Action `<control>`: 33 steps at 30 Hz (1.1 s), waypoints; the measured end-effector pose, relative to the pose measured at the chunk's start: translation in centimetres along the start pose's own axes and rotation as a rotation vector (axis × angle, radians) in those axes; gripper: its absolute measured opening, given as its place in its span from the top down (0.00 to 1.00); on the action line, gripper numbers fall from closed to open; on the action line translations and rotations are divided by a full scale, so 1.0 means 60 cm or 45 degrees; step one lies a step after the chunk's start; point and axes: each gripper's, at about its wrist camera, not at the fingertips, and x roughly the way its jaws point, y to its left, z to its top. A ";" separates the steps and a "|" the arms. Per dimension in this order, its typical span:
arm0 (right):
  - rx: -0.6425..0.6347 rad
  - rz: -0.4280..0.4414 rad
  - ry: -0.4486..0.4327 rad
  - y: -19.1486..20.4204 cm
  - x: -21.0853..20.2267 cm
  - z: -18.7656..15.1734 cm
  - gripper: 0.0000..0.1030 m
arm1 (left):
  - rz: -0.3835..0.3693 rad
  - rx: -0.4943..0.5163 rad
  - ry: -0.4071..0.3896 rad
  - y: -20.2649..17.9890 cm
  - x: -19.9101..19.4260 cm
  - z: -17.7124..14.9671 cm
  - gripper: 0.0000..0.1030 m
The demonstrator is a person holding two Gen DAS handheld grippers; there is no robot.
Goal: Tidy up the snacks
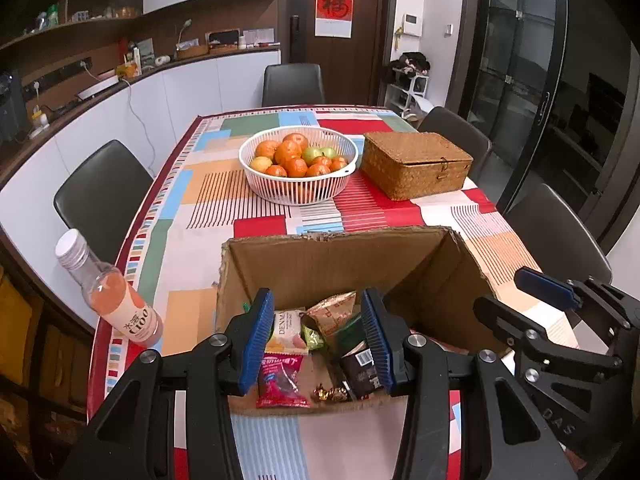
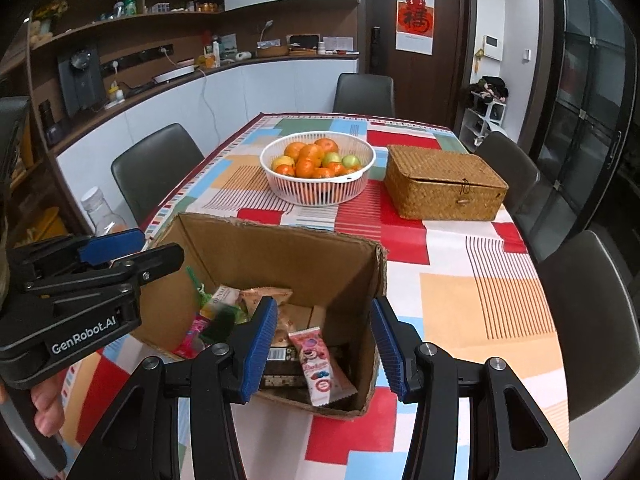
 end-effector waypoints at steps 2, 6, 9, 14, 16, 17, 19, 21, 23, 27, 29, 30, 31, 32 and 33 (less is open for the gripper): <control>-0.002 0.005 -0.001 0.002 -0.004 -0.004 0.52 | 0.006 0.002 -0.013 0.002 -0.013 -0.009 0.56; -0.002 0.013 -0.008 0.006 -0.017 -0.020 0.52 | 0.039 0.002 -0.056 0.006 -0.047 -0.033 0.53; 0.003 0.019 -0.021 0.009 -0.035 -0.037 0.52 | 0.062 0.002 -0.094 0.006 -0.075 -0.054 0.49; 0.018 0.027 -0.072 0.015 -0.081 -0.068 0.44 | 0.099 0.023 -0.176 -0.005 -0.129 -0.098 0.40; 0.018 0.017 -0.097 0.017 -0.099 -0.080 0.40 | 0.116 0.023 -0.202 -0.008 -0.145 -0.111 0.33; 0.016 0.006 -0.116 0.019 -0.113 -0.090 0.40 | 0.117 0.023 -0.226 -0.011 -0.158 -0.123 0.32; 0.015 -0.004 -0.139 0.022 -0.134 -0.105 0.40 | 0.113 0.023 -0.245 -0.014 -0.174 -0.138 0.28; 0.020 -0.010 -0.162 0.024 -0.155 -0.121 0.34 | 0.105 0.022 -0.262 -0.019 -0.189 -0.152 0.25; 0.032 -0.016 -0.199 0.026 -0.178 -0.139 0.31 | 0.095 0.023 -0.282 -0.023 -0.204 -0.168 0.20; 0.047 -0.048 -0.268 0.027 -0.217 -0.172 0.24 | 0.097 0.032 -0.325 -0.034 -0.238 -0.202 0.09; 0.049 -0.069 -0.305 0.029 -0.237 -0.190 0.22 | 0.096 0.037 -0.346 -0.037 -0.256 -0.219 0.05; 0.048 -0.075 -0.317 0.029 -0.244 -0.195 0.21 | 0.099 0.040 -0.355 -0.039 -0.265 -0.226 0.04; 0.047 -0.088 -0.333 0.030 -0.253 -0.203 0.20 | 0.103 0.041 -0.361 -0.041 -0.271 -0.231 0.02; 0.049 -0.096 -0.342 0.031 -0.258 -0.208 0.18 | 0.107 0.039 -0.366 -0.043 -0.277 -0.236 0.01; 0.051 -0.100 -0.349 0.032 -0.263 -0.213 0.18 | 0.110 0.036 -0.375 -0.043 -0.284 -0.241 0.00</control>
